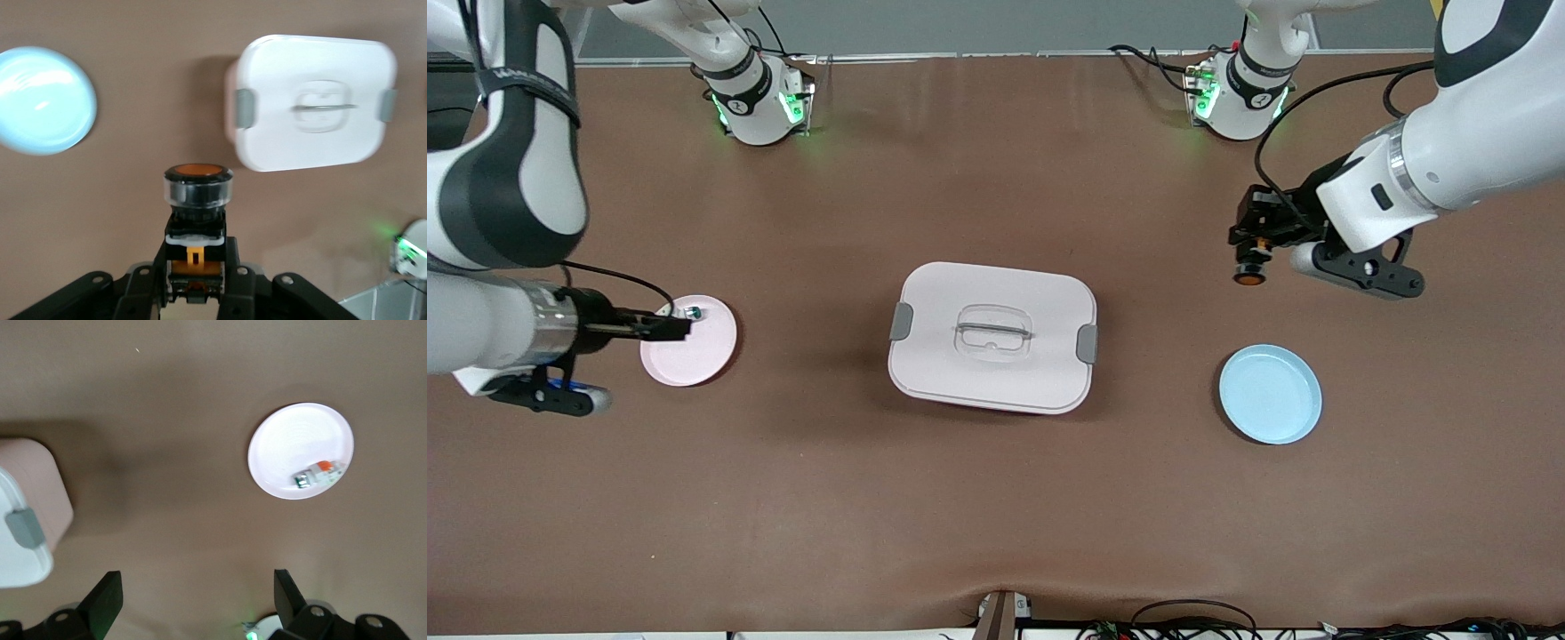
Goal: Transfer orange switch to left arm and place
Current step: 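Open the right gripper and withdraw while the left gripper carries switch, then carry the switch with the left gripper over the light-blue plate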
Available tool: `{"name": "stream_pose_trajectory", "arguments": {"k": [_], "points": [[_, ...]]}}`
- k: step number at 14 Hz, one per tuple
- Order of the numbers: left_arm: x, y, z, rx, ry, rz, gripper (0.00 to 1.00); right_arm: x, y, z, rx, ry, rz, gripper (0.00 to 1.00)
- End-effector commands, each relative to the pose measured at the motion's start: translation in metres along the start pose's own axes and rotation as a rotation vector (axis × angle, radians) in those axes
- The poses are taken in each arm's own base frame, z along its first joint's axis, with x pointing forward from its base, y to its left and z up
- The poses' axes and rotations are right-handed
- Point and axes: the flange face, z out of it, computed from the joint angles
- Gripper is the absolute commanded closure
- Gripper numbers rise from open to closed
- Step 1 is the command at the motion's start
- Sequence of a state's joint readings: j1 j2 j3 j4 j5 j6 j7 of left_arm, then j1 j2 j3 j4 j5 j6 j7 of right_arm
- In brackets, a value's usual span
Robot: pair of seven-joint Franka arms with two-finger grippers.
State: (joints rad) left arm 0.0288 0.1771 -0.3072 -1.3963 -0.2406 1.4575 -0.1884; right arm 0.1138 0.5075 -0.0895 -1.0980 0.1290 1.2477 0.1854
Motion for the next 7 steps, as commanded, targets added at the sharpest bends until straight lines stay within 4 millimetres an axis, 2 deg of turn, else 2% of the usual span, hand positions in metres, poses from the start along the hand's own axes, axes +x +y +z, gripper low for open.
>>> {"name": "stream_pose_trajectory", "arguments": {"k": [1, 3, 5, 7], "points": [[-0.005, -0.022, -0.012, 0.054, -0.015, -0.181, 1.00, -0.012, 0.018, -0.009, -0.044, -0.020, -0.076, 0.00], [-0.005, -0.032, -0.015, 0.165, 0.028, -0.344, 1.00, -0.019, 0.019, -0.017, -0.042, -0.014, -0.082, 0.00], [-0.002, -0.038, -0.014, 0.188, 0.061, -0.641, 1.00, -0.023, 0.018, -0.021, -0.041, -0.005, -0.085, 0.00], [0.005, -0.050, -0.009, 0.196, 0.084, -0.849, 1.00, -0.022, 0.021, -0.021, -0.040, -0.005, -0.082, 0.00]]}}
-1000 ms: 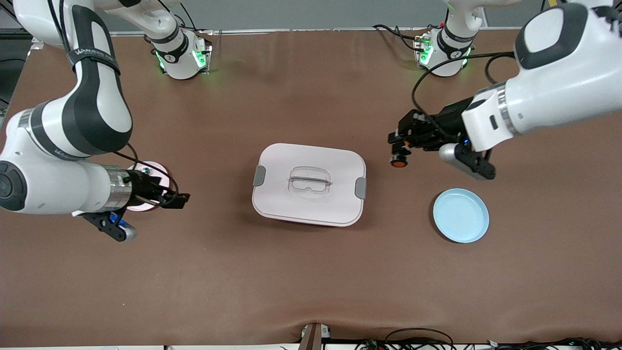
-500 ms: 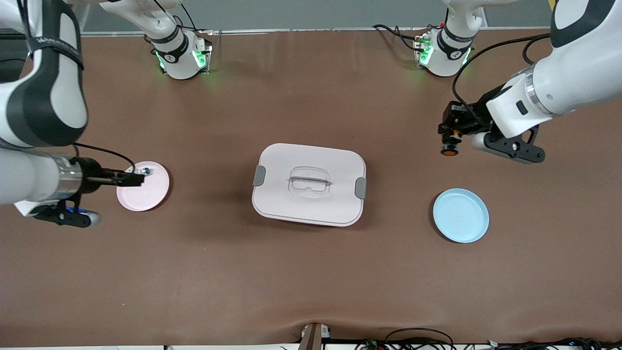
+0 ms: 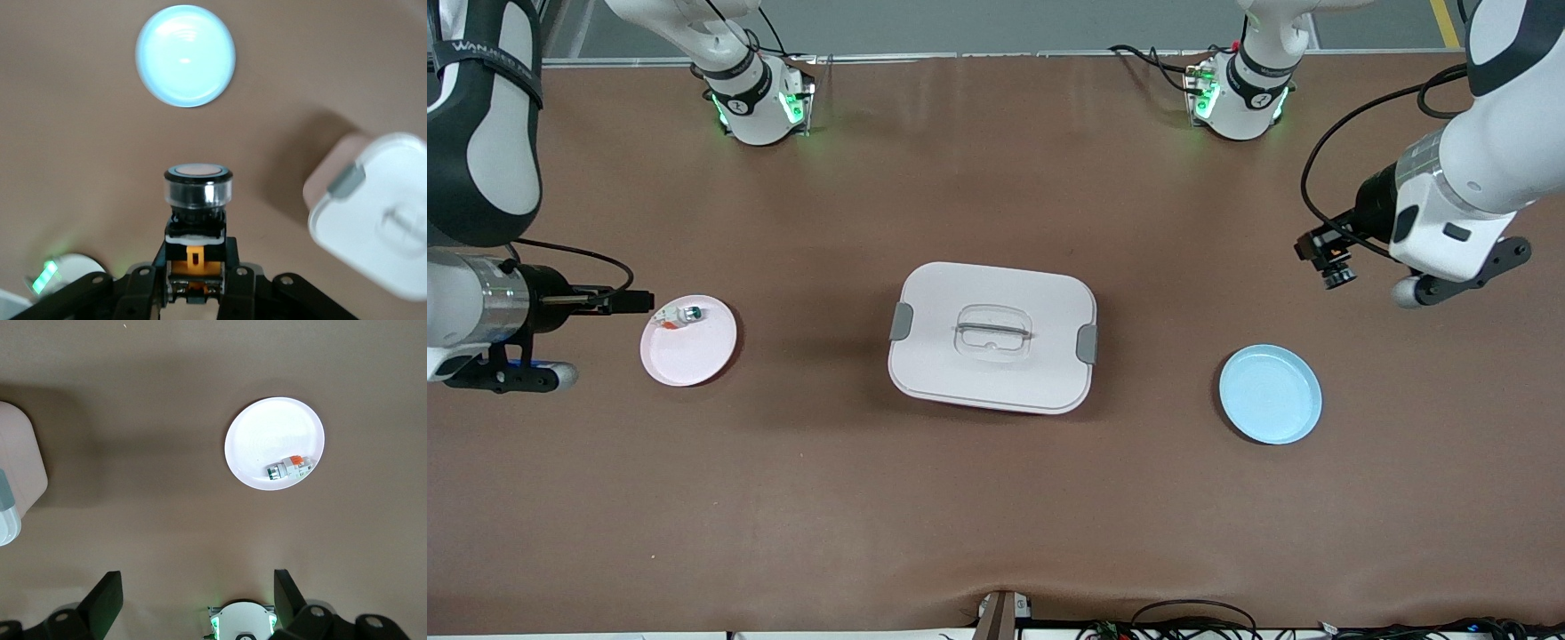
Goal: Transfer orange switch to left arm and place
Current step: 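Carry the switch with the left gripper over the light-blue plate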
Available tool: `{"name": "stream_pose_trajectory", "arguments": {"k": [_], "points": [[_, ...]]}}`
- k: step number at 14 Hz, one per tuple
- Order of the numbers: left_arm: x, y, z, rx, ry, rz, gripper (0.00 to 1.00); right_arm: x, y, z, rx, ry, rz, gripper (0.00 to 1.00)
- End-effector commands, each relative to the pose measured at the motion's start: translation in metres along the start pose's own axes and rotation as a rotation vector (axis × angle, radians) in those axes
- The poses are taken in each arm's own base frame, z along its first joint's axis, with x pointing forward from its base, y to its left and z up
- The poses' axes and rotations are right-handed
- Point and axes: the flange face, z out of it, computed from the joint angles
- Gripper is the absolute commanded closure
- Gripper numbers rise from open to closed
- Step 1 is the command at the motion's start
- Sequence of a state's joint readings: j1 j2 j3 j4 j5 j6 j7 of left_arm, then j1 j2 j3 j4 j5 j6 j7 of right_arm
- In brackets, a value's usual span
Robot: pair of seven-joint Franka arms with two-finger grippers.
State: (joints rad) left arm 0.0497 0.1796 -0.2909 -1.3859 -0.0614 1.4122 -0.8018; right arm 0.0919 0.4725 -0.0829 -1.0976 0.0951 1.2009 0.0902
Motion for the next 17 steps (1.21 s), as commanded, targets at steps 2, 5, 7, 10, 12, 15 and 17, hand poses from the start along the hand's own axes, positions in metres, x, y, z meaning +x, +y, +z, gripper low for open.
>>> {"name": "stream_pose_trajectory", "arguments": {"k": [2, 5, 7, 10, 12, 15, 17], "points": [[0.026, -0.009, 0.006, 0.029, 0.060, -0.271, 1.00, -0.006, 0.011, -0.005, -0.013, 0.002, 0.002, 0.00], [0.065, -0.029, 0.007, -0.080, 0.115, -0.557, 1.00, -0.005, 0.021, -0.006, -0.005, 0.002, 0.014, 0.00], [0.083, -0.039, 0.028, -0.092, 0.121, -0.625, 1.00, -0.007, 0.019, -0.008, -0.012, 0.006, 0.026, 0.00], [0.104, -0.050, 0.069, -0.123, 0.133, -0.724, 1.00, -0.019, 0.024, -0.023, -0.039, 0.037, 0.038, 0.00], [0.114, -0.052, 0.102, -0.150, 0.140, -0.803, 1.00, -0.044, 0.035, -0.052, -0.009, 0.092, 0.036, 0.00], [0.117, -0.055, 0.153, -0.169, 0.151, -0.826, 1.00, -0.051, 0.034, -0.050, -0.030, 0.057, 0.044, 0.00], [0.119, -0.057, 0.186, -0.192, 0.162, -0.827, 1.00, -0.057, 0.038, -0.048, -0.068, 0.017, 0.055, 0.00]]}}
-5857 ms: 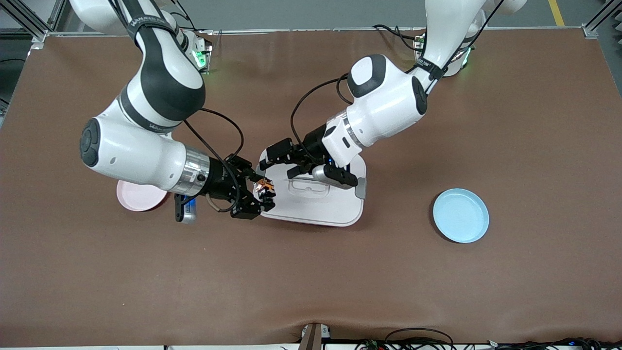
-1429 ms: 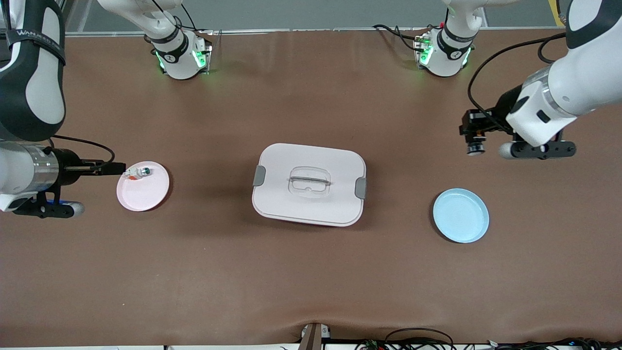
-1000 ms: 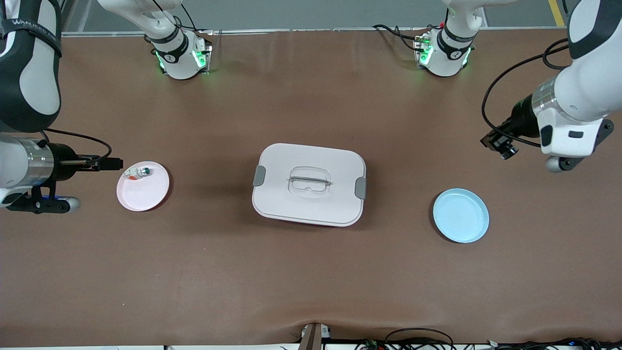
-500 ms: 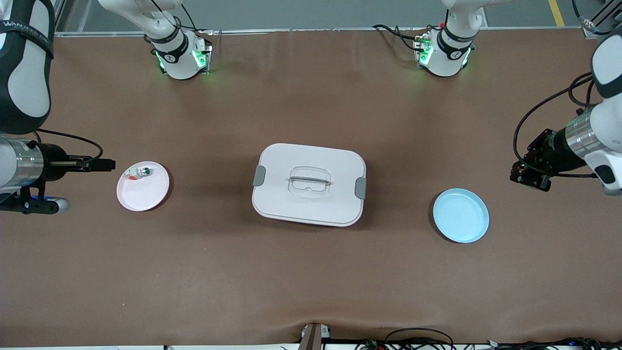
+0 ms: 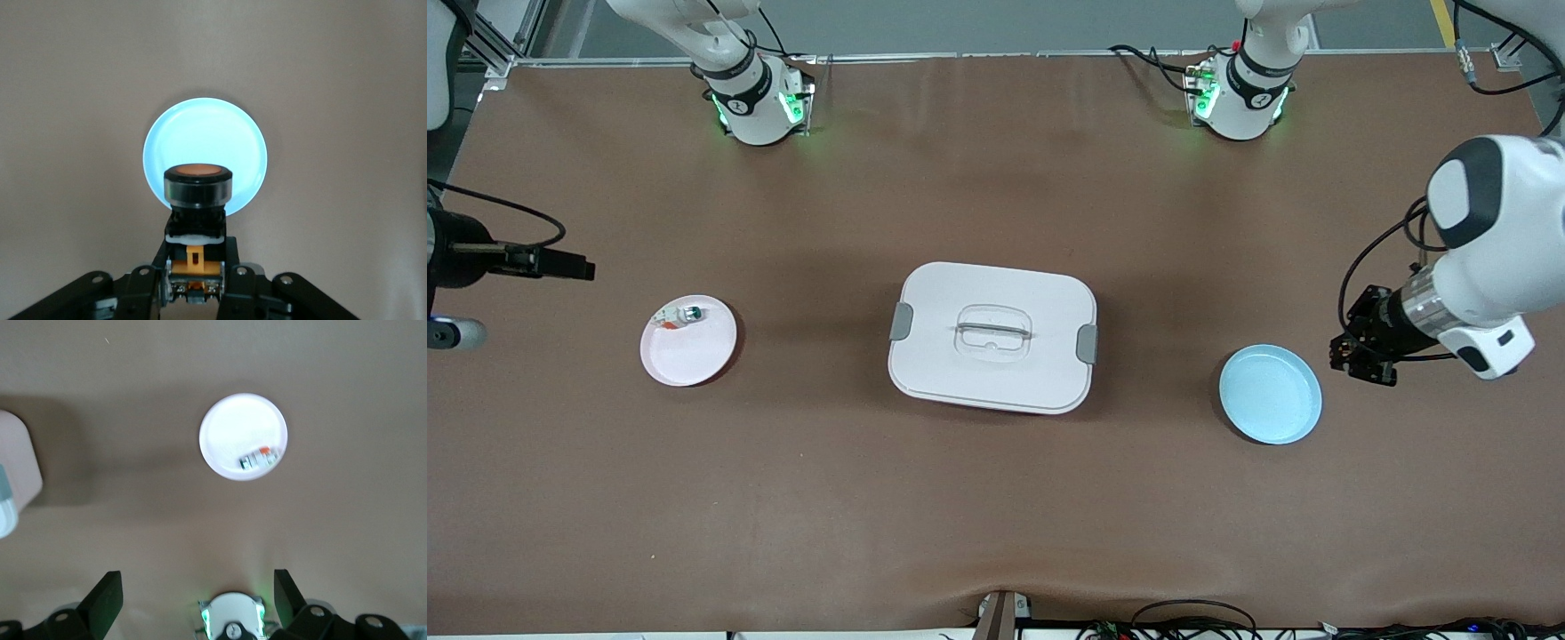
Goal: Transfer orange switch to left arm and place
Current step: 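Carry the switch with the left gripper over the light-blue plate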
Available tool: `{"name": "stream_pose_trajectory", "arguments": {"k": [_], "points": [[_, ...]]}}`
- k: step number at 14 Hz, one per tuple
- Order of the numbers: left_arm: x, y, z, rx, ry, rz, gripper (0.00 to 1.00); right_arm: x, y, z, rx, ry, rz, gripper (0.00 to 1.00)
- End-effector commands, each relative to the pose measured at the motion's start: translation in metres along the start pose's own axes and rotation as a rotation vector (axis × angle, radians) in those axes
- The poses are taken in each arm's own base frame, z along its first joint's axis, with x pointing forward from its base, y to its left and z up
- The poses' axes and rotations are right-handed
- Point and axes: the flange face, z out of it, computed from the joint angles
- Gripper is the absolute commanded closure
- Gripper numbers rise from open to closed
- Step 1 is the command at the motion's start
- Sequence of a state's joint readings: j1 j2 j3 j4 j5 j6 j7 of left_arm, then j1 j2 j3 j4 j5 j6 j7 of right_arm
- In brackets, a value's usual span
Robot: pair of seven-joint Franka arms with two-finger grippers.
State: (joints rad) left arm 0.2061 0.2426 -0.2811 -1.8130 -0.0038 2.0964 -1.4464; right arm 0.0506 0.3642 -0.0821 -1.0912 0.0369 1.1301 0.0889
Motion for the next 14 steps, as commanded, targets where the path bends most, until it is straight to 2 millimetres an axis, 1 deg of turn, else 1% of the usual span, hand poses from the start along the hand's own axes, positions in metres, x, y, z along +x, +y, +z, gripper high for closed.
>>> {"name": "stream_pose_trajectory", "arguments": {"k": [1, 2, 4, 7, 10, 11, 12, 13, 14], "points": [[0.001, -0.016, 0.034, -0.038, 0.029, -0.011, 1.00, -0.009, 0.006, -0.002, -0.040, -0.019, 0.007, 0.00], [0.002, -0.019, 0.048, -0.039, 0.031, -0.009, 1.00, -0.016, 0.008, -0.010, -0.036, -0.002, 0.006, 0.00], [0.003, -0.020, 0.067, -0.017, 0.044, 0.007, 1.00, -0.017, 0.006, -0.011, -0.036, -0.002, 0.008, 0.00], [0.006, -0.016, 0.098, -0.019, 0.062, -0.036, 1.00, -0.019, -0.002, -0.011, -0.019, -0.003, -0.004, 0.00], [0.008, -0.008, 0.130, -0.042, 0.049, -0.050, 1.00, -0.019, 0.000, -0.009, -0.010, -0.007, -0.016, 0.00], [0.009, -0.008, 0.137, -0.040, 0.043, -0.053, 1.00, -0.019, 0.001, -0.008, -0.009, -0.007, -0.014, 0.00], [0.008, -0.006, 0.140, -0.041, 0.039, -0.059, 1.00, -0.021, 0.002, -0.009, -0.007, 0.005, -0.014, 0.00], [0.008, -0.003, 0.151, -0.033, 0.030, -0.065, 1.00, -0.021, 0.002, -0.010, -0.004, 0.018, -0.015, 0.00], [0.008, 0.000, 0.158, -0.030, 0.026, -0.069, 1.00, -0.025, 0.003, -0.008, -0.002, 0.023, -0.013, 0.00]]}}
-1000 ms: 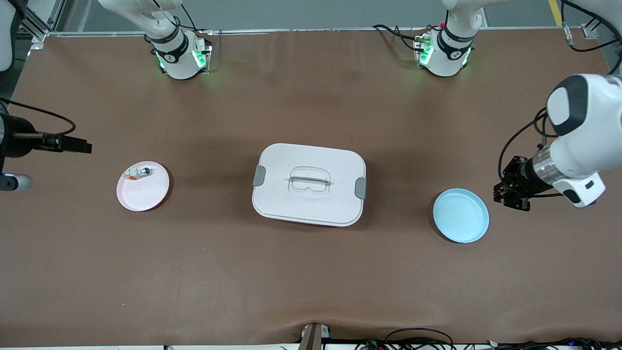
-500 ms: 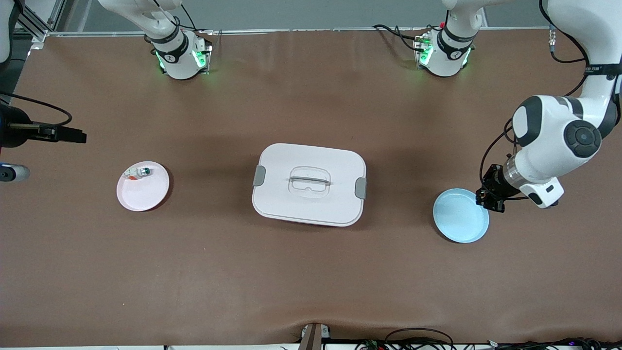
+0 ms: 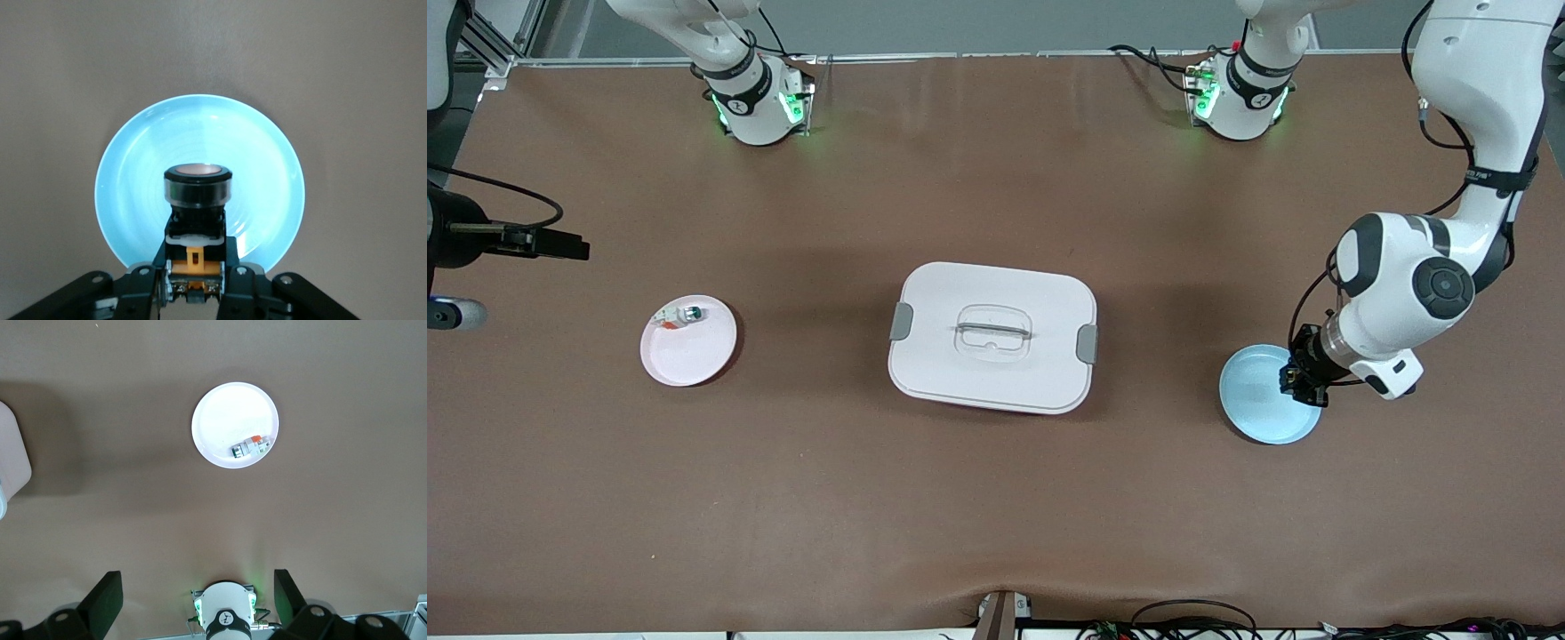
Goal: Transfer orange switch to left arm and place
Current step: 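Carry the switch with the left gripper over the light-blue plate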
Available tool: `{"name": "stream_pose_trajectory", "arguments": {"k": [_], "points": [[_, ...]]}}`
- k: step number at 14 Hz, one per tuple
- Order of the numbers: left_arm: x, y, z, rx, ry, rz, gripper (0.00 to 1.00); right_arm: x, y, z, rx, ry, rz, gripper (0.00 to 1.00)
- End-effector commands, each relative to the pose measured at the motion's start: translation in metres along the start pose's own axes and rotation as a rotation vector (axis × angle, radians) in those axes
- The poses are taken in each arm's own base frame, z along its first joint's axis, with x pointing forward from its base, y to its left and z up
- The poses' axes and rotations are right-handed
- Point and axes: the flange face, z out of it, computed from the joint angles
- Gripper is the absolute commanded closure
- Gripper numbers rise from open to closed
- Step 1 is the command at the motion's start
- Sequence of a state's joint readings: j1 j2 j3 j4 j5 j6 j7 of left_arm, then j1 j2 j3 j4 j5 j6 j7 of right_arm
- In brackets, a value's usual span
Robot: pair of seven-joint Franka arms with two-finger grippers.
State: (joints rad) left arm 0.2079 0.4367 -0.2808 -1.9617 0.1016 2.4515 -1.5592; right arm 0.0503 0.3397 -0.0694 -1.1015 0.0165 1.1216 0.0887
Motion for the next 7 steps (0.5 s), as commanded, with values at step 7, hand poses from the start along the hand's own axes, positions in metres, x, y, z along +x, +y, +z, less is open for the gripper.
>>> {"name": "stream_pose_trajectory", "arguments": {"k": [7], "points": [[-0.006, 0.009, 0.046, 0.001, -0.018, -0.017, 1.00, -0.027, 0.010, -0.002, 0.024, 0.057, -0.006, 0.00]]}}
